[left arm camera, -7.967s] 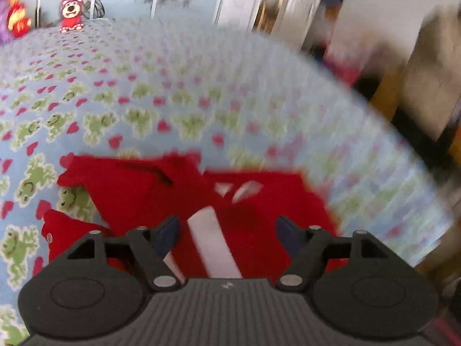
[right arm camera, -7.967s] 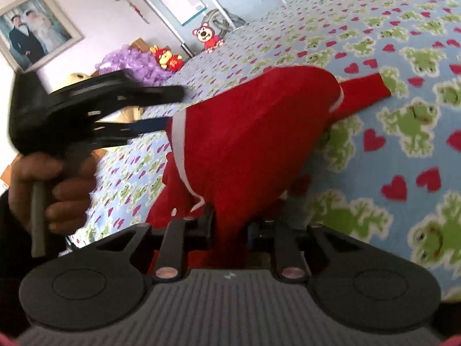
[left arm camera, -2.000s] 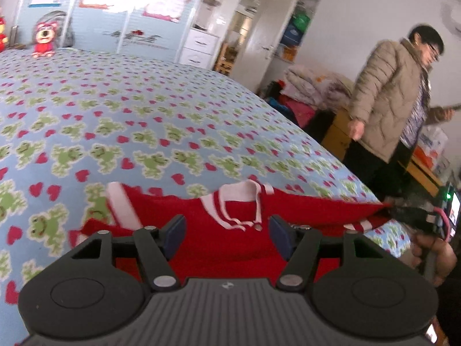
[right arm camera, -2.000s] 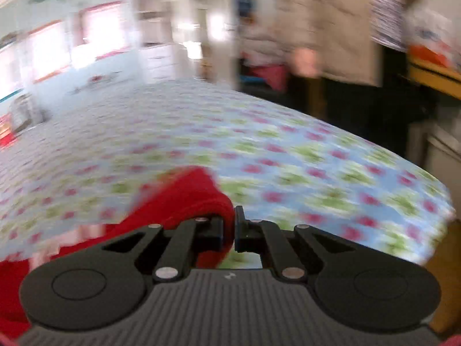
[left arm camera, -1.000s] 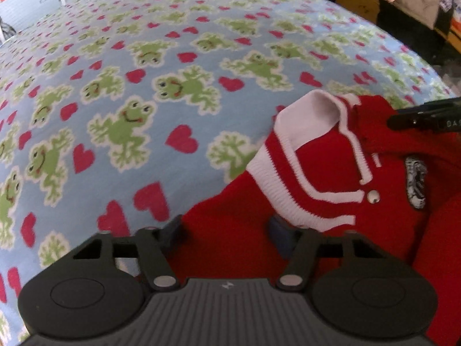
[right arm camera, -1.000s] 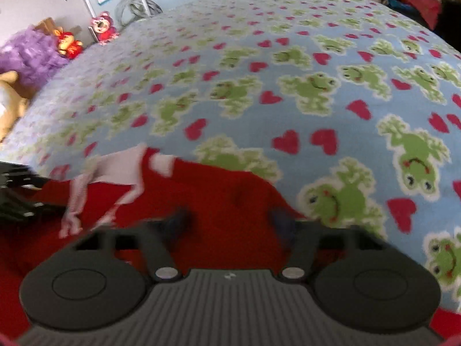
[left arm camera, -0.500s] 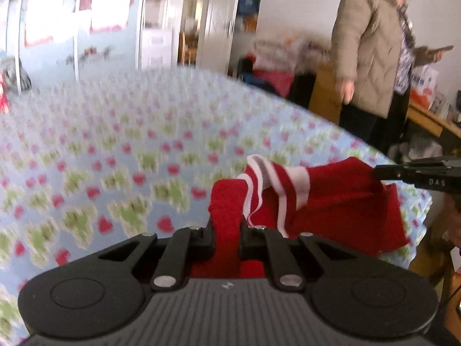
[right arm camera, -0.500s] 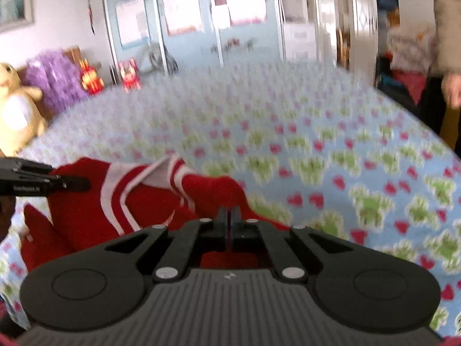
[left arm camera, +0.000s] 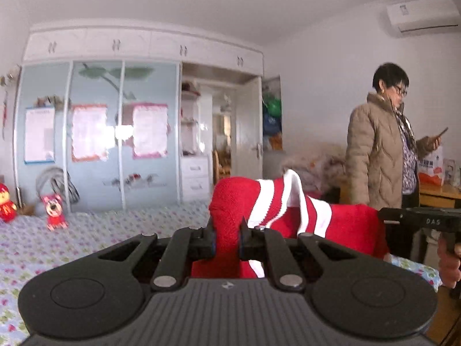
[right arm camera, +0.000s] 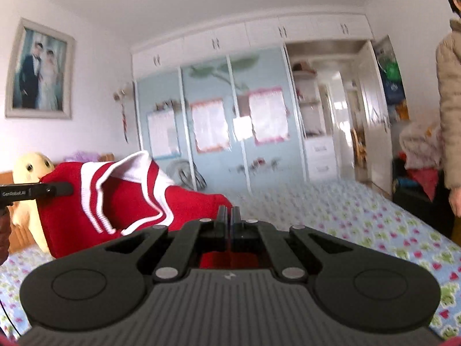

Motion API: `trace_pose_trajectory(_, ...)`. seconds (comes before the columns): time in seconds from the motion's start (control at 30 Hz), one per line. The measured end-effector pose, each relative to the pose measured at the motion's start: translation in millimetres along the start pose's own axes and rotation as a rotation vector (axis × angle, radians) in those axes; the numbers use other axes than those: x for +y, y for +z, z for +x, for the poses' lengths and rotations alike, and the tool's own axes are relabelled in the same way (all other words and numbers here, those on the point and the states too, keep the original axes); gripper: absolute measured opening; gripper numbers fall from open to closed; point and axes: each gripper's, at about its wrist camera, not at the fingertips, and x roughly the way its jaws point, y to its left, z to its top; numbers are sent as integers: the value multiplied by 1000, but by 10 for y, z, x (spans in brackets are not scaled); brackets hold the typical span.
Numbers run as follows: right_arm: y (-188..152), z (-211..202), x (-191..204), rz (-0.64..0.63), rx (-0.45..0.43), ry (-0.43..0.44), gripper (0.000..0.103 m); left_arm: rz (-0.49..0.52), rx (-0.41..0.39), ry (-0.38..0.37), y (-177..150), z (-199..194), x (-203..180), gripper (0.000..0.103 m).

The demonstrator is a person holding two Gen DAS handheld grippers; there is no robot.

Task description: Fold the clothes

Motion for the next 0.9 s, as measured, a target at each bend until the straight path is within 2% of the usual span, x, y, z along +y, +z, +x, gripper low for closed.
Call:
trace_pose_trajectory(0.07,18,11,72,-13,-4,16,0,18,-3,30,-48,-69,-15,11)
trace_pose_trajectory(0.13,-32,38,115,-13,12,28,0,-11,21,42,-193,-106,34,11)
trace_pose_trajectory(0.27,-267,147,231,-17,90,52,0,-92,114,66,-564,-119,243,11)
trace_pose_trajectory(0.33,-337,276,290,-34,126,43,0,-124,160,78,-683,-7,349,11)
trace_pose_trajectory(0.43,-314,547,338,-34,157,19,0,-154,180,106,-634,174,496,11)
trace_pose_trajectory(0.5,-167,667,361,-23,114,4,0,-155,145,108,-470,190,564,11)
trace_pose_trajectory(0.57,27,665,408,-23,49,45,0,-123,101,95,-307,143,588,12)
trace_pose_trajectory(0.6,124,659,433,-24,18,70,0,-85,102,99,-323,123,574,13)
trace_pose_trajectory(0.67,149,669,519,-42,27,107,0,-36,138,106,-465,110,573,15)
trace_pose_trajectory(0.7,72,697,559,-55,53,105,3,-26,173,108,-591,115,587,15)
trace_pose_trajectory(0.73,-92,762,558,-64,100,95,20,-43,225,86,-804,108,617,16)
trace_pose_trajectory(0.77,-283,840,545,-71,153,84,32,-61,278,65,-1024,99,646,16)
trace_pose_trajectory(0.8,-474,917,531,-77,206,72,56,-93,343,48,-1316,71,669,16)
trace_pose_trajectory(0.83,-665,995,517,-84,260,61,68,-127,404,35,-1583,43,684,16)
trace_pose_trajectory(0.9,-1108,1178,382,-4,395,49,68,-170,522,44,-2117,-56,673,20)
